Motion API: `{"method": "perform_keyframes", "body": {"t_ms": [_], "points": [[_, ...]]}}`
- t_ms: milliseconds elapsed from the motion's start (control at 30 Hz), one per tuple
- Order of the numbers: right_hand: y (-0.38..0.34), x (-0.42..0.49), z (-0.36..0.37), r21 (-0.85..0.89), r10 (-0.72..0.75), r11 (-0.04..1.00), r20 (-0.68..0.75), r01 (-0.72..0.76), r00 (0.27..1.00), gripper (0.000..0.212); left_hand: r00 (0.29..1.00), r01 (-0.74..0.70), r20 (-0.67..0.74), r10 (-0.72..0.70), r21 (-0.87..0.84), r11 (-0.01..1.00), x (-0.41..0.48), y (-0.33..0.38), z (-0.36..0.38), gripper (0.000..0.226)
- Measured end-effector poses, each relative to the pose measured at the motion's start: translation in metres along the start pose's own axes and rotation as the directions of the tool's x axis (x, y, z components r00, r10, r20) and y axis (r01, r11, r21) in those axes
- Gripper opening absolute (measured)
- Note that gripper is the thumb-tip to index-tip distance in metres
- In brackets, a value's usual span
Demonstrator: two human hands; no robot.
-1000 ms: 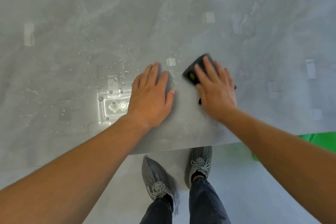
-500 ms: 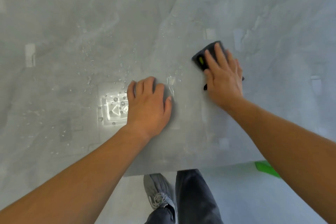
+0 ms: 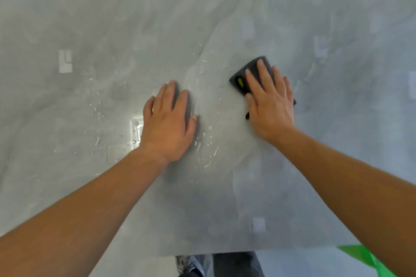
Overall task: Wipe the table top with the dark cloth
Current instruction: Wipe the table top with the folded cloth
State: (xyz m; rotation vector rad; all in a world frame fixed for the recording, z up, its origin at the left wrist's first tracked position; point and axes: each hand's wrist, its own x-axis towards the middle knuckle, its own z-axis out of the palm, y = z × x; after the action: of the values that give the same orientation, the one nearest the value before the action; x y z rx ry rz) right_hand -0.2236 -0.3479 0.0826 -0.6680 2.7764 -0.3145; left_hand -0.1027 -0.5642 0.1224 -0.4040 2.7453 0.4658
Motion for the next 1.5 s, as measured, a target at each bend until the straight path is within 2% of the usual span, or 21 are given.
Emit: {"method": "perform_keyframes", "body": {"t_ms": [67, 133, 300, 367, 433, 533, 600, 667, 767, 833, 900, 1000, 1067, 1100, 1167, 1233, 1300, 1333, 1400, 1467, 1500], "points": [[-0.005, 0.024, -0.002, 0.048, 0.109, 0.993, -0.043, -0.107, 0.993, 0.052, 1.0, 0.014, 0.002, -0.014, 0.003, 1.0, 0.014, 0.0, -0.004, 0.06], [-0.016, 0.019, 0.003, 0.053, 0.12, 0.992, -0.055, -0.117, 0.991, 0.053, 1.0, 0.014, 0.006, -0.014, 0.018, 1.0, 0.026, 0.0, -0.007, 0.061], [-0.027, -0.044, 0.021, -0.05, -0.224, 0.973, 0.034, 0.225, 0.974, 0.052, 1.0, 0.012, 0.005, -0.013, 0.059, 0.998, 0.048, -0.004, -0.014, 0.063], [-0.016, -0.033, 0.015, -0.031, -0.255, 0.966, 0.03, 0.256, 0.966, 0.051, 1.0, 0.007, 0.003, -0.007, 0.068, 0.998, 0.057, -0.007, -0.018, 0.063], [-0.009, -0.004, 0.007, -0.006, -0.147, 0.989, 0.002, 0.147, 0.989, 0.052, 1.0, -0.004, 0.008, 0.003, 0.071, 0.997, 0.064, -0.01, -0.021, 0.062], [-0.007, 0.049, -0.003, 0.081, 0.136, 0.988, -0.09, -0.129, 0.987, 0.052, 1.0, -0.019, 0.005, 0.018, 0.079, 0.997, 0.077, -0.013, -0.023, 0.063], [-0.017, 0.062, -0.002, 0.097, 0.208, 0.976, -0.115, -0.197, 0.971, 0.053, 1.0, -0.025, -0.006, 0.025, 0.076, 0.997, 0.084, -0.015, -0.023, 0.063], [-0.028, 0.051, 0.006, 0.057, 0.147, 0.988, -0.116, -0.142, 0.982, 0.053, 0.999, -0.033, -0.001, 0.033, 0.071, 0.997, 0.09, -0.019, -0.023, 0.064], [-0.029, 0.02, 0.012, -0.037, -0.096, 0.995, -0.026, 0.095, 0.995, 0.053, 0.999, -0.04, 0.004, 0.039, 0.081, 0.996, 0.094, -0.021, -0.022, 0.065], [-0.015, 0.025, 0.005, -0.043, -0.171, 0.984, 0.016, 0.172, 0.985, 0.053, 0.999, -0.039, 0.002, 0.039, 0.09, 0.995, 0.095, -0.02, -0.021, 0.066], [-0.009, 0.053, -0.004, -0.022, -0.097, 0.995, -0.016, 0.097, 0.995, 0.054, 0.999, -0.035, -0.007, 0.035, 0.084, 0.996, 0.095, -0.019, -0.02, 0.066], [-0.016, 0.11, -0.012, 0.066, 0.181, 0.982, -0.103, -0.175, 0.978, 0.055, 0.999, -0.027, -0.024, 0.028, 0.059, 0.998, 0.096, -0.018, -0.02, 0.064], [-0.032, 0.126, -0.01, 0.073, 0.246, 0.968, -0.113, -0.238, 0.963, 0.056, 0.999, -0.03, -0.028, 0.031, 0.045, 0.999, 0.097, -0.019, -0.02, 0.063], [-0.039, 0.123, -0.009, 0.055, 0.205, 0.978, -0.105, -0.2, 0.973, 0.056, 0.999, -0.031, -0.029, 0.032, 0.042, 0.999, 0.097, -0.02, -0.02, 0.063], [-0.043, 0.105, -0.006, -0.015, 0.022, 1.0, -0.051, -0.022, 0.998, 0.055, 0.999, -0.036, -0.028, 0.037, 0.037, 0.999, 0.096, -0.022, -0.021, 0.063], [-0.032, 0.094, -0.01, -0.047, -0.154, 0.987, 0.018, 0.155, 0.988, 0.054, 0.998, -0.049, -0.03, 0.05, 0.034, 0.998, 0.096, -0.025, -0.021, 0.063], [-0.016, 0.112, -0.02, -0.06, -0.228, 0.971, 0.043, 0.23, 0.973, 0.053, 0.997, -0.066, -0.037, 0.067, 0.044, 0.997, 0.097, -0.029, -0.021, 0.062], [-0.012, 0.129, -0.024, -0.058, -0.207, 0.976, 0.027, 0.208, 0.978, 0.053, 0.996, -0.073, -0.042, 0.075, 0.052, 0.996, 0.097, -0.03, -0.02, 0.062], [-0.014, 0.168, -0.03, 0.0, -0.051, 0.999, -0.046, 0.051, 0.998, 0.053, 0.995, -0.08, -0.057, 0.084, 0.06, 0.995, 0.097, -0.033, -0.018, 0.062], [-0.029, 0.196, -0.031, 0.059, 0.111, 0.993, -0.108, -0.105, 0.988, 0.054, 0.993, -0.079, -0.079, 0.084, 0.06, 0.995, 0.097, -0.034, -0.015, 0.061], [-0.039, 0.201, -0.029, 0.068, 0.145, 0.988, -0.126, -0.137, 0.981, 0.054, 0.993, -0.079, -0.087, 0.084, 0.056, 0.995, 0.097, -0.034, -0.014, 0.061]]}}
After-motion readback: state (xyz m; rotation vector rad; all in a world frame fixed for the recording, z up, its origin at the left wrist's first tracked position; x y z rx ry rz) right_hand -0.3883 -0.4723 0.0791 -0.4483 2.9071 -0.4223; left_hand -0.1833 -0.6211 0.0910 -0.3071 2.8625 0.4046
